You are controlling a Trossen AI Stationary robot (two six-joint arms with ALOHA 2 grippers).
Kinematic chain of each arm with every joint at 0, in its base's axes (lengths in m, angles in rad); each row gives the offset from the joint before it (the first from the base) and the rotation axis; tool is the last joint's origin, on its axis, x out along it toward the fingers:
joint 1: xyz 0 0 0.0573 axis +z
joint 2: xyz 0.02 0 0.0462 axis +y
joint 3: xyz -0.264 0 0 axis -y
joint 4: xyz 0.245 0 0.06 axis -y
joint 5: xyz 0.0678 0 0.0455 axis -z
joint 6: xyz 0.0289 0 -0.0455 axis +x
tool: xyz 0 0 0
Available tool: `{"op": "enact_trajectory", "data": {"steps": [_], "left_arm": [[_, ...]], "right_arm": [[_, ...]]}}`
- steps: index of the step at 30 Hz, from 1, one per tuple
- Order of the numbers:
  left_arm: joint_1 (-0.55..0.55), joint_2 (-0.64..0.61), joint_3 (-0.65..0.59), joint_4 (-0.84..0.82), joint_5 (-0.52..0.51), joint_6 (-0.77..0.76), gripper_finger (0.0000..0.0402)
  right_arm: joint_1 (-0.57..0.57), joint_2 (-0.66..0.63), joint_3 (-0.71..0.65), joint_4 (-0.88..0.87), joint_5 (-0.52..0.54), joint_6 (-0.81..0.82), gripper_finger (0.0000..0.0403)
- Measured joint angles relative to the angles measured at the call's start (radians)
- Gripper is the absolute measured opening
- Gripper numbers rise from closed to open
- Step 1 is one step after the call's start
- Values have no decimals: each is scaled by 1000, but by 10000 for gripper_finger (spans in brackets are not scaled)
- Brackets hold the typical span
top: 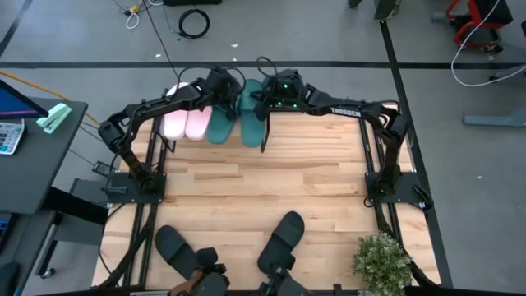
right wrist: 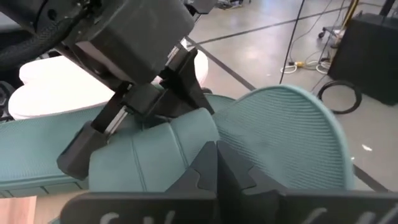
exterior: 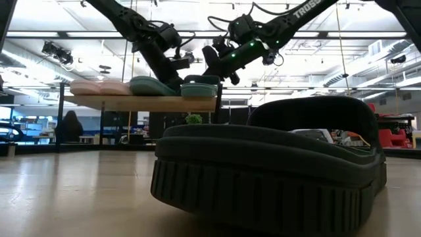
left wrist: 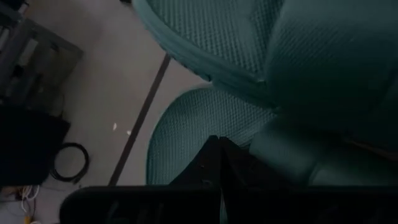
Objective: Pick and place slides into the shelf
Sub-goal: Put the green slide on the shelf
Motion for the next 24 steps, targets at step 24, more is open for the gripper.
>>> {"op": "enact_trajectory", "data": {"steps": [24], "left_arm": [[74, -85, -3, -155, -128, -45, 0]], "right_arm": [[-2, -21, -4, -116, 47, -25, 0]]}}
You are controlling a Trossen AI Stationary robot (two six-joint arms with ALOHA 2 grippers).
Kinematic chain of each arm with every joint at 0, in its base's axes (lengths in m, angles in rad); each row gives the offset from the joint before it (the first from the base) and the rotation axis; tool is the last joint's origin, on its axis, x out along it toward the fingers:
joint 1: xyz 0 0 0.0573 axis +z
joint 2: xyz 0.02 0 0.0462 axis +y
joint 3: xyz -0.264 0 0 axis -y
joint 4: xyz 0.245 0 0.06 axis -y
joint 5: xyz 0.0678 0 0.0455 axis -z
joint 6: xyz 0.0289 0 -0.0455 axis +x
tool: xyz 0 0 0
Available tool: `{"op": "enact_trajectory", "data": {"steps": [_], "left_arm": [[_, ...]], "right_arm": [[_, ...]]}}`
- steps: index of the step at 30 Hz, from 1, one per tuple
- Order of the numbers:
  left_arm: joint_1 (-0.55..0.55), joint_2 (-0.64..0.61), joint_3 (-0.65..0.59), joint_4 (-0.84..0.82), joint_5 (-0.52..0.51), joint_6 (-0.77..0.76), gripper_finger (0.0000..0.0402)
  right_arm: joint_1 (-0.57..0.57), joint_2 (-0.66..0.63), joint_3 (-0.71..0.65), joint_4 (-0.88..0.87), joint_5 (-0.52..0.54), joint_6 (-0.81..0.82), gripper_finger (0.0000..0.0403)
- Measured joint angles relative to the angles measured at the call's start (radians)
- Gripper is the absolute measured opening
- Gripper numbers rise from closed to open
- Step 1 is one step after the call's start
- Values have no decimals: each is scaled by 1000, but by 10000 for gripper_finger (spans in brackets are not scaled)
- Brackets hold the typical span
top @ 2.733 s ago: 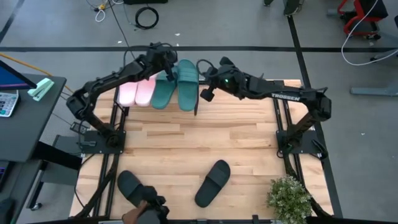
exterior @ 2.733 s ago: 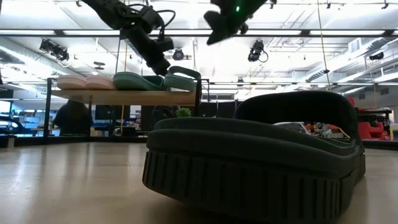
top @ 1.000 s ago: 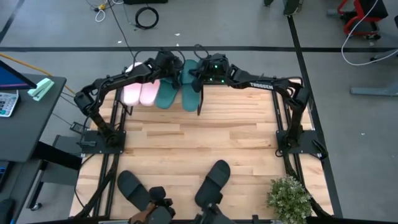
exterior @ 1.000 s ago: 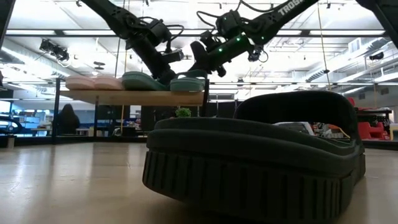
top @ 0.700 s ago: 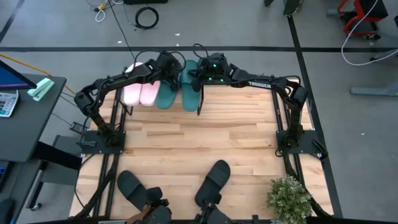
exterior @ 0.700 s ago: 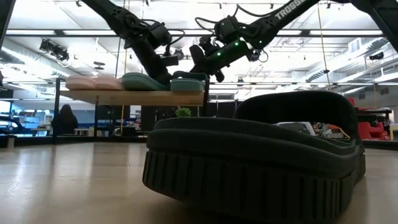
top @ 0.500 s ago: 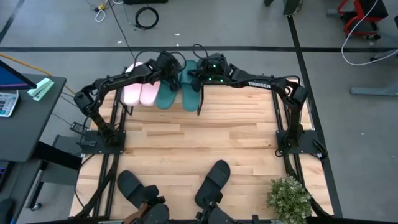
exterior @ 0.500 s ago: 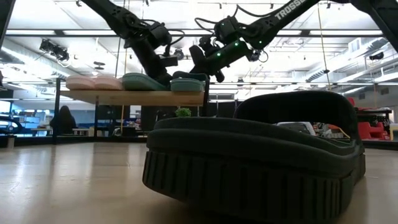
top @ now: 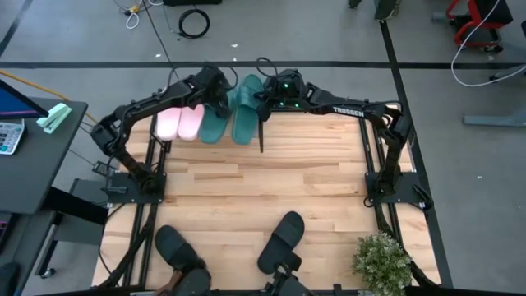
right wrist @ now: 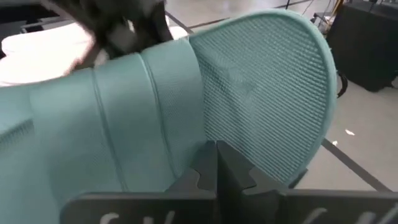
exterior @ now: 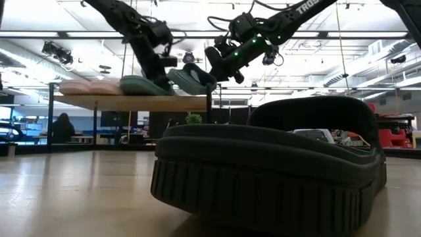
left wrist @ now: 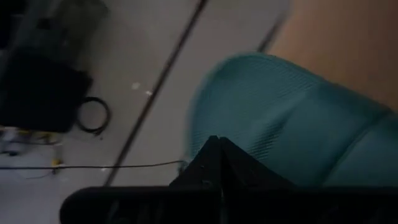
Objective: Pick and place slides into the shelf
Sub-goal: Put the green slide on the shelf
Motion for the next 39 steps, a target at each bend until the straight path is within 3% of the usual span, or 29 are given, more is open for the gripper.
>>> {"op": "enact_trajectory", "data": {"steps": [3, 14, 32, 39], "left_arm": [[4, -49, -1, -23, -36, 2, 0], [-13, -69, 0, 45, -14, -7, 9], [-88, -99, 2, 184, -3, 19, 56], [-136, -96, 2, 209, 144, 41, 10]], "right_arm": [[0, -4, -3, 17, -1, -12, 0], [13, -6, -6, 67, -20, -55, 4], [44, -72, -6, 133, -18, -117, 90], [83, -165, -4, 120, -8, -117, 90]]}}
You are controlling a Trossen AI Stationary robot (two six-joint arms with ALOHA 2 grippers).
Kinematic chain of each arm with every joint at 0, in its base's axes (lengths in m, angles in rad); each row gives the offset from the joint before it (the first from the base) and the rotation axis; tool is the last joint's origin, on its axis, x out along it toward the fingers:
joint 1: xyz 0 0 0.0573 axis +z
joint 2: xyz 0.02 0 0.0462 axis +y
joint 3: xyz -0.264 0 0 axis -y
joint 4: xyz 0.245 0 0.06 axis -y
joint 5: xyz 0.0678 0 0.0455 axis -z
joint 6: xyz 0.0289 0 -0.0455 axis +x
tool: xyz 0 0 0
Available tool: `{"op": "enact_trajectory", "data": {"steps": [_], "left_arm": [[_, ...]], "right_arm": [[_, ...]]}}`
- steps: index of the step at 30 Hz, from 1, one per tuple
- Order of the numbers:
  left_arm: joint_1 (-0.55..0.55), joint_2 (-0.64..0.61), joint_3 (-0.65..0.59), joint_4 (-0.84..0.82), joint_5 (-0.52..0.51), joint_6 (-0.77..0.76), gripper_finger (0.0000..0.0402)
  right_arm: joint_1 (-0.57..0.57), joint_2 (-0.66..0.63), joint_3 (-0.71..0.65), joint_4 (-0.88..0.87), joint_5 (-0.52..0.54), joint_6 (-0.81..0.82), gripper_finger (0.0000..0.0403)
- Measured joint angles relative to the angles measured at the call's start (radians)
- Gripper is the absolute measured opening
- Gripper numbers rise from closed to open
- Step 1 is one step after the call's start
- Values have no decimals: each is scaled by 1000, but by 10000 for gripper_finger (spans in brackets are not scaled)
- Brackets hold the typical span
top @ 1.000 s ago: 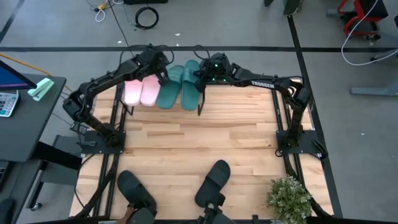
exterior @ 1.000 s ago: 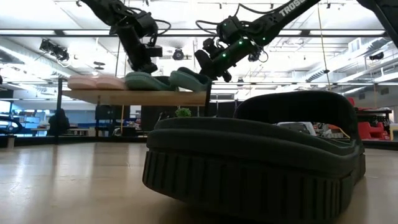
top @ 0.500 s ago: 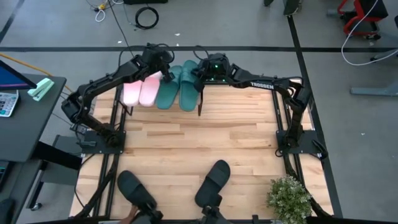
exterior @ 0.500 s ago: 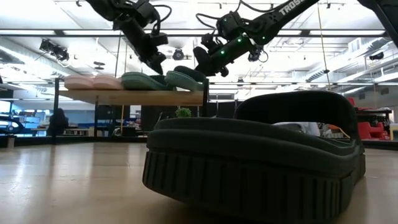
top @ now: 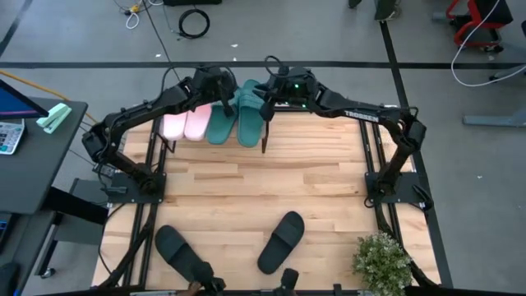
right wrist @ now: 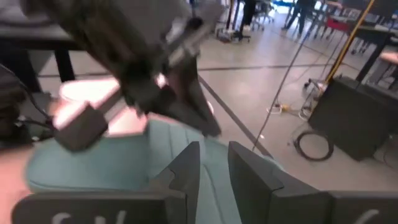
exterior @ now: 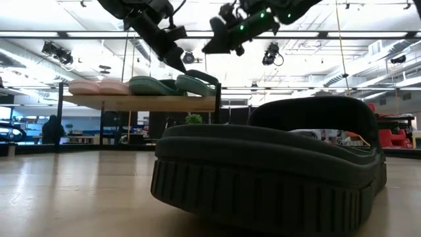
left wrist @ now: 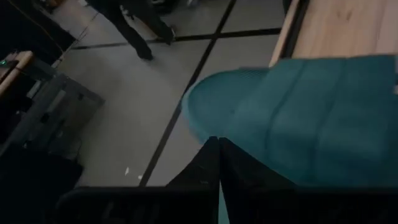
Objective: Pick and place slides into the shelf
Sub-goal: Put the green slide on the shelf
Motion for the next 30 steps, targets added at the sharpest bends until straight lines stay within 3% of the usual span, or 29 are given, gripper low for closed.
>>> {"op": "enact_trajectory", "data": {"steps": [7, 18, 30], "left_arm": [[-8, 8, 1, 13, -2, -56, 4], [-6, 142, 4, 63, -5, -79, 3], [-42, 153, 5, 43, 34, -68, 1]], "right_arm": [[28, -59, 0, -38, 0, 4, 89], [37, -75, 2, -95, 1, -1, 89], [29, -75, 2, -134, 2, -5, 89]]}}
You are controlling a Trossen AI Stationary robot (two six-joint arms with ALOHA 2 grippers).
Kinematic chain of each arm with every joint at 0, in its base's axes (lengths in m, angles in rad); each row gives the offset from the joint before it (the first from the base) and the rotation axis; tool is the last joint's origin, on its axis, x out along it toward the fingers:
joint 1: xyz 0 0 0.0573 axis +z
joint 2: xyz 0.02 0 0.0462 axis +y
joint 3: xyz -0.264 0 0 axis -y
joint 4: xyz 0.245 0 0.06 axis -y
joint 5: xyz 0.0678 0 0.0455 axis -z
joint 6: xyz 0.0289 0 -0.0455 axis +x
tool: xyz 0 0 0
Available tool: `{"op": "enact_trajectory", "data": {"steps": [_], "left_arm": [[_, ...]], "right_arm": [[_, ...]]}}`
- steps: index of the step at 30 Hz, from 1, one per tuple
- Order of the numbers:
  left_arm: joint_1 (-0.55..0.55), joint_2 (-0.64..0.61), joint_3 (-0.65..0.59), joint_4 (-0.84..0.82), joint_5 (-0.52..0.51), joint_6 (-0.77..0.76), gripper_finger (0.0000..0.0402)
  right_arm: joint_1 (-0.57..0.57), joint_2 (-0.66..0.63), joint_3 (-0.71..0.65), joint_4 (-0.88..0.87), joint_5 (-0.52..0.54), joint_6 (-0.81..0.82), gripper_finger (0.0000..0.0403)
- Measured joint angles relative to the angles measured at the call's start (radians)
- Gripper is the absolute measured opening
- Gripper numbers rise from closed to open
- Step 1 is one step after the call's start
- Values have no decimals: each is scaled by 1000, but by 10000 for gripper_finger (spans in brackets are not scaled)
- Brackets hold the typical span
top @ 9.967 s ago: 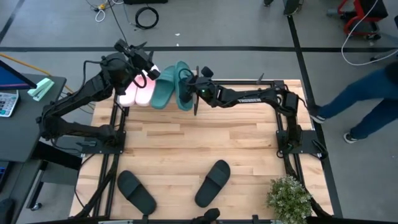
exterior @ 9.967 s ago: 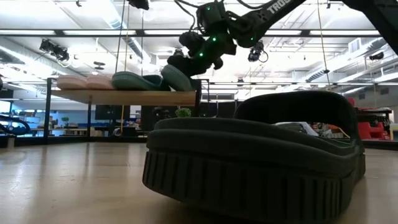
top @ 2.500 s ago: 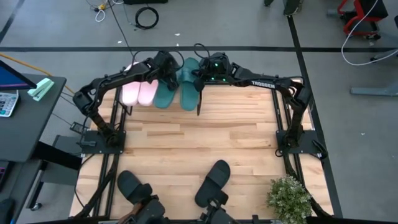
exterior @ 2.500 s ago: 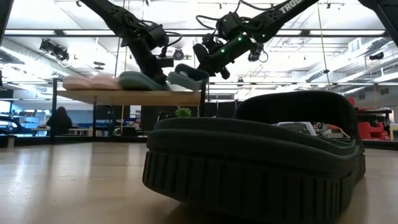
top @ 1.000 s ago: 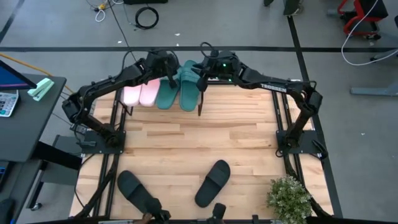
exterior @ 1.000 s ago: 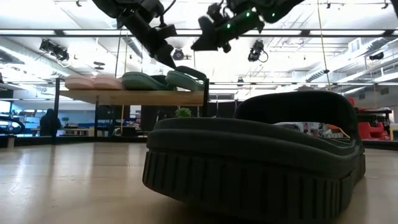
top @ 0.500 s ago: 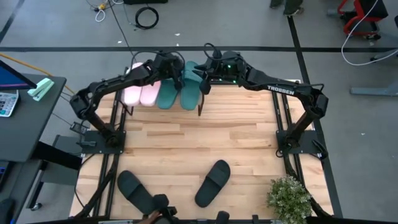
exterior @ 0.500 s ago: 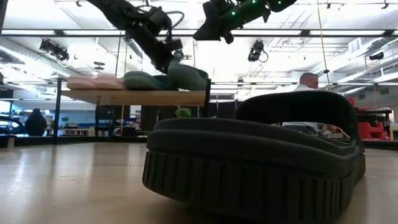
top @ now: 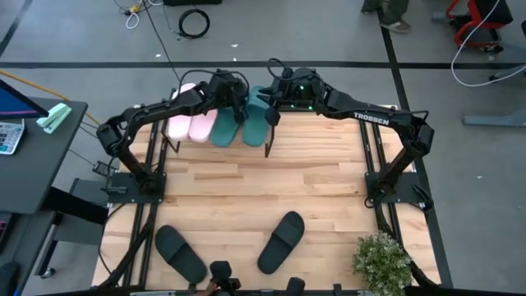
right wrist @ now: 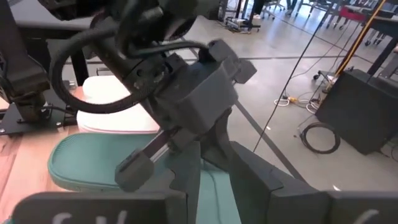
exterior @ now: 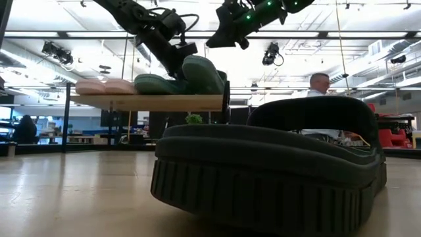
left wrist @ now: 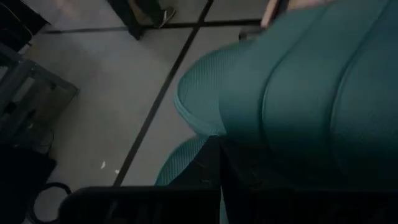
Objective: Pick and place slides into the shelf
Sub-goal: Put the green slide on the shelf
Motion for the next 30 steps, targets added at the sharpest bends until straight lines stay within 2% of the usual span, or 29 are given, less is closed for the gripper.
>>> {"op": "enact_trajectory", "data": {"steps": [7, 11, 16, 20, 25, 30], "left_arm": [[1, 9, -2, -7, -51, 20, 1], [27, 9, -3, -12, -65, 11, 1], [60, 9, -4, -38, -71, -12, 1], [78, 9, -4, -49, -72, -30, 1], [69, 9, -4, -47, -86, -21, 0], [47, 9, -4, -40, -92, 25, 1]], "right_arm": [[0, 0, 0, -37, -5, 3, 87], [7, 12, 0, -136, -61, 69, 79], [54, 73, 0, -160, -79, 25, 41], [91, 108, 0, -100, -81, -30, 6], [106, 149, 1, -18, 86, -18, 6], [81, 190, 1, 17, 89, -9, 4]]}}
